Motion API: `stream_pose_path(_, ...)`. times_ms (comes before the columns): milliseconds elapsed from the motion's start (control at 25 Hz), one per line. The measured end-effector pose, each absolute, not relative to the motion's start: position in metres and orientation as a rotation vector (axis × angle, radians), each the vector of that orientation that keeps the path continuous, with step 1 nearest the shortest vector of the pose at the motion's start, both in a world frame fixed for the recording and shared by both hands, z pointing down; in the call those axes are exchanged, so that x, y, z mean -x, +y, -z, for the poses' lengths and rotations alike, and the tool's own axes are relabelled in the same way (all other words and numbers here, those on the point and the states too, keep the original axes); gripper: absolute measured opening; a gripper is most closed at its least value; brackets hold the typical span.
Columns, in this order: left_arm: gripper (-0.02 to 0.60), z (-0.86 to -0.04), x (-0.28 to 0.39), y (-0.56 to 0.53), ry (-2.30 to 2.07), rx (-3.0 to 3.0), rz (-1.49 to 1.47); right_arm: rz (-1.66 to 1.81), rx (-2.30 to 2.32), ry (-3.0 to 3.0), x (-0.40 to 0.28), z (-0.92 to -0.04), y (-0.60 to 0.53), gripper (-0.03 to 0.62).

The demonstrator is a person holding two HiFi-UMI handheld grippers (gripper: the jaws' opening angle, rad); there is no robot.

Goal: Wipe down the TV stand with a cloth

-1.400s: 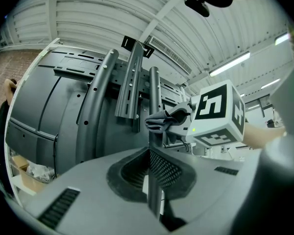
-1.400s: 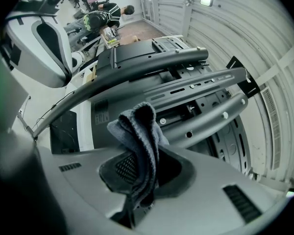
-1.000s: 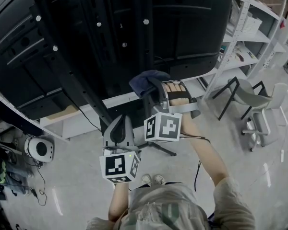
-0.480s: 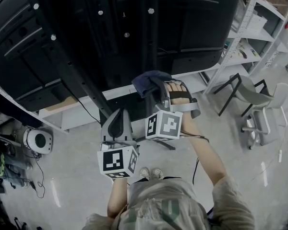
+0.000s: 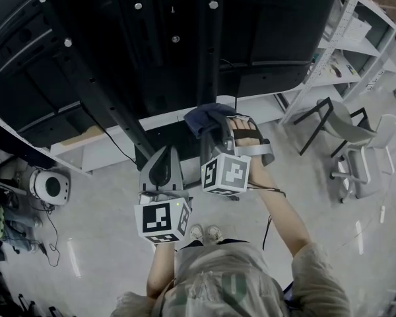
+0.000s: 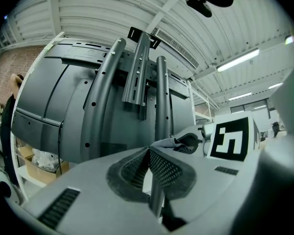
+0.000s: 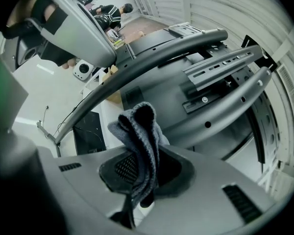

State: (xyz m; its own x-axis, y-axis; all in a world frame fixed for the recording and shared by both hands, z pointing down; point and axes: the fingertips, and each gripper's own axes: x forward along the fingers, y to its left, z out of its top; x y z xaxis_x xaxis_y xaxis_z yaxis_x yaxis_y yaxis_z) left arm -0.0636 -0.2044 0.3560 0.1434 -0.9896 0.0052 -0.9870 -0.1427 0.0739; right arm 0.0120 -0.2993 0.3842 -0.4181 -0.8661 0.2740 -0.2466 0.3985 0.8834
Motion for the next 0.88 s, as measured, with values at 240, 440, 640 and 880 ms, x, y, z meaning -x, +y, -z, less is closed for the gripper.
stream_pose_path(240,0.015,-0.366,0.066,-0.209,-2.003,-2.309,0.048,0.990,-0.952,-1.901,-0.012,-0.399,-0.300,0.057)
stream_pose_path(440,0.015,-0.375,0.065,-0.208,-2.000,-2.309,0.047,0.956,-0.928,-1.901,-0.013,-0.420,-0.298,0.055)
stream_pose_path(640,0.015,-0.402,0.072,-0.211,-2.021,-2.272,0.050,0.935,-0.903,-1.909,-0.016,-0.461,-0.298,0.057)
stream_pose_path(880,0.015,-0.436,0.075,-0.214,-2.028,-2.258,0.040,0.912,-0.886,-1.918,-0.013,-0.508,-0.299,0.057)
